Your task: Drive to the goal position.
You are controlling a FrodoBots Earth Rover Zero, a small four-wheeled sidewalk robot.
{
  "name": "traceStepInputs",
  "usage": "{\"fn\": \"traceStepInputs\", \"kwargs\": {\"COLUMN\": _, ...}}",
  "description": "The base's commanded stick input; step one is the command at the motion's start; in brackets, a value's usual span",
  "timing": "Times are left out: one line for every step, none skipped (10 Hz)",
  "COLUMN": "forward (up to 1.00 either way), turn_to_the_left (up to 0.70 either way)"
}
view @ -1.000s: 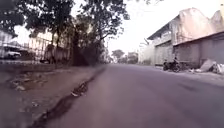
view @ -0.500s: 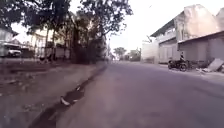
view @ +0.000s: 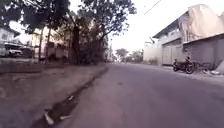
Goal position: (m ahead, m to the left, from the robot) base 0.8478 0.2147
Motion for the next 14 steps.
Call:
{"fn": "traceStepInputs", "kwargs": {"forward": 1.00, "turn_to_the_left": -0.09}}
{"fn": "traceStepInputs", "kwargs": {"forward": 1.00, "turn_to_the_left": -0.14}}
{"fn": "traceStepInputs", "kwargs": {"forward": 1.00, "turn_to_the_left": -0.19}}
{"fn": "traceStepInputs", "kwargs": {"forward": 1.00, "turn_to_the_left": -0.26}}
{"fn": "traceStepInputs", "kwargs": {"forward": 1.00, "turn_to_the_left": -0.05}}
{"fn": "traceStepInputs", "kwargs": {"forward": 1.00, "turn_to_the_left": 0.00}}
{"fn": "traceStepInputs", "kwargs": {"forward": 1.00, "turn_to_the_left": 0.00}}
{"fn": "traceStepInputs", "kwargs": {"forward": 1.00, "turn_to_the_left": 0.00}}
{"fn": "traceStepInputs", "kwargs": {"forward": 1.00, "turn_to_the_left": 0.00}}
{"fn": "traceStepInputs", "kwargs": {"forward": 1.00, "turn_to_the_left": 0.00}}
{"fn": "traceStepInputs", "kwargs": {"forward": 1.00, "turn_to_the_left": 0.00}}
{"fn": "traceStepInputs", "kwargs": {"forward": 1.00, "turn_to_the_left": 0.00}}
{"fn": "traceStepInputs", "kwargs": {"forward": 1.00, "turn_to_the_left": 0.00}}
{"fn": "traceStepInputs", "kwargs": {"forward": 1.00, "turn_to_the_left": 0.00}}
